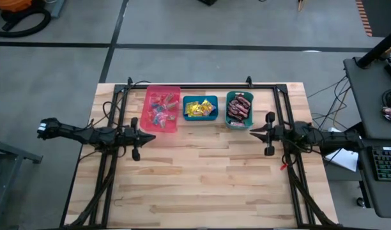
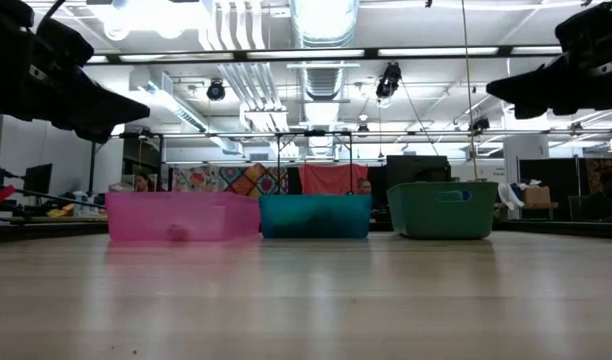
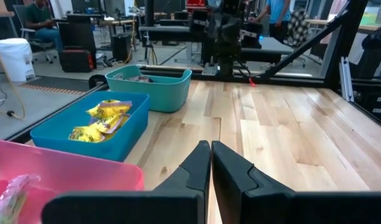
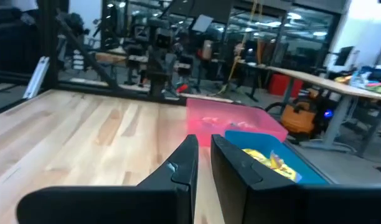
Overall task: Sort candy
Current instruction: Return to Home Position
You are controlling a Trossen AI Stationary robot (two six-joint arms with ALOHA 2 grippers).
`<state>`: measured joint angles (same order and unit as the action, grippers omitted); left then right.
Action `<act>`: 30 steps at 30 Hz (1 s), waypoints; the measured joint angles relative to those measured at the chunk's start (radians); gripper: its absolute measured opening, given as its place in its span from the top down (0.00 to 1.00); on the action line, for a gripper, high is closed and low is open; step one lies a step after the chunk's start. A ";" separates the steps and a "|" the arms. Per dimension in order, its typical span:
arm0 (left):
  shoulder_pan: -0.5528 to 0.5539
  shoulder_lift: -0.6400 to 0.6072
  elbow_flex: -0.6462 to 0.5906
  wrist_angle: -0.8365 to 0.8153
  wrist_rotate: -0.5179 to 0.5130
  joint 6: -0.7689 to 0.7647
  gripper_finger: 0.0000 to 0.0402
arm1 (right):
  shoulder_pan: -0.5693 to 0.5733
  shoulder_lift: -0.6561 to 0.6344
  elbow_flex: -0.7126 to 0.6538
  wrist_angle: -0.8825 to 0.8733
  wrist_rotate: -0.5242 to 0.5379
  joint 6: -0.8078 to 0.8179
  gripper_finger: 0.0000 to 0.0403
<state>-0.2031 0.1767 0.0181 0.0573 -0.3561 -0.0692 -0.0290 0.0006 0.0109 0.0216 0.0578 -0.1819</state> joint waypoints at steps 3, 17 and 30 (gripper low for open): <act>0.000 0.007 0.000 0.002 0.000 0.000 1.00 | 0.012 0.000 0.000 0.003 -0.007 0.004 0.90; 0.000 0.012 0.000 0.002 0.000 0.000 1.00 | 0.012 0.009 0.009 0.006 -0.005 0.052 0.90; 0.000 0.012 0.000 0.002 0.000 0.000 1.00 | 0.011 0.009 0.013 0.012 -0.005 0.052 0.90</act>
<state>-0.2031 0.1883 0.0181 0.0595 -0.3561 -0.0692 -0.0177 0.0093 0.0235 0.0336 0.0528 -0.1303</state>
